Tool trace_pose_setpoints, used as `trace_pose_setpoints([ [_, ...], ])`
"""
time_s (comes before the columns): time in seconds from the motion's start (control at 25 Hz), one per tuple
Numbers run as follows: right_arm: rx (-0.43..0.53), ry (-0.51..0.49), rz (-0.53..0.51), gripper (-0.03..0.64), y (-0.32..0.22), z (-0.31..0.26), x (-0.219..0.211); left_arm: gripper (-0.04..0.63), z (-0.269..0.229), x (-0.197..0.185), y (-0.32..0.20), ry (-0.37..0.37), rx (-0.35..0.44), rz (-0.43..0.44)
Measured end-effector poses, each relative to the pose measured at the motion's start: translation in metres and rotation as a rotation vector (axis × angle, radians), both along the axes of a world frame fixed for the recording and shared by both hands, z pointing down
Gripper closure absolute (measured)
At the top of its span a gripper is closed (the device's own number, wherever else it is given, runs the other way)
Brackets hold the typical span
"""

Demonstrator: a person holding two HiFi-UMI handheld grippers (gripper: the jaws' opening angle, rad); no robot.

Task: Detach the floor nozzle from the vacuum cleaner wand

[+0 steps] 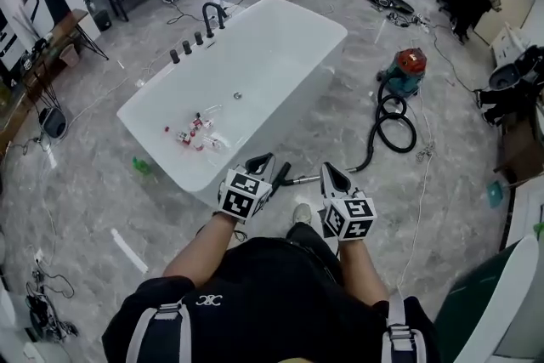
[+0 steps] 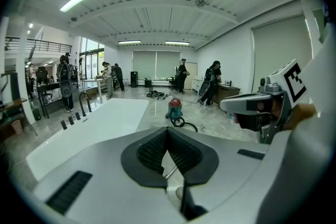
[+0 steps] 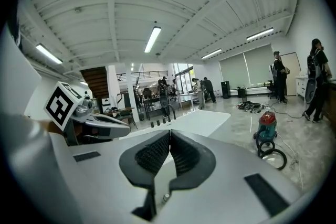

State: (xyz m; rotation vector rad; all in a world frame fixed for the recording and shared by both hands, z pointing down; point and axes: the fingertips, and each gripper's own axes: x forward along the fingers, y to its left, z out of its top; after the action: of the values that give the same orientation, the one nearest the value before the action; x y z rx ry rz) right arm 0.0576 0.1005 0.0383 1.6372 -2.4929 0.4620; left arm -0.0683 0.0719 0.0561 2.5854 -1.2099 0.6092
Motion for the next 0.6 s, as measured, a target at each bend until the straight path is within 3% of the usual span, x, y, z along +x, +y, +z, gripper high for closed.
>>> trace_pose_setpoints([
  [0.28, -0.02, 0.017, -0.037, 0.603, -0.102, 0.004, 0.048, 0.6, -0.002, 0.053, -0.09, -0.003, -0.005, -0.009],
  [0.6, -0.08, 0.066, -0.079, 0.603, -0.188, 0.025, 0.11, 0.6, 0.011, 0.111, -0.172, -0.006, -0.063, -0.049],
])
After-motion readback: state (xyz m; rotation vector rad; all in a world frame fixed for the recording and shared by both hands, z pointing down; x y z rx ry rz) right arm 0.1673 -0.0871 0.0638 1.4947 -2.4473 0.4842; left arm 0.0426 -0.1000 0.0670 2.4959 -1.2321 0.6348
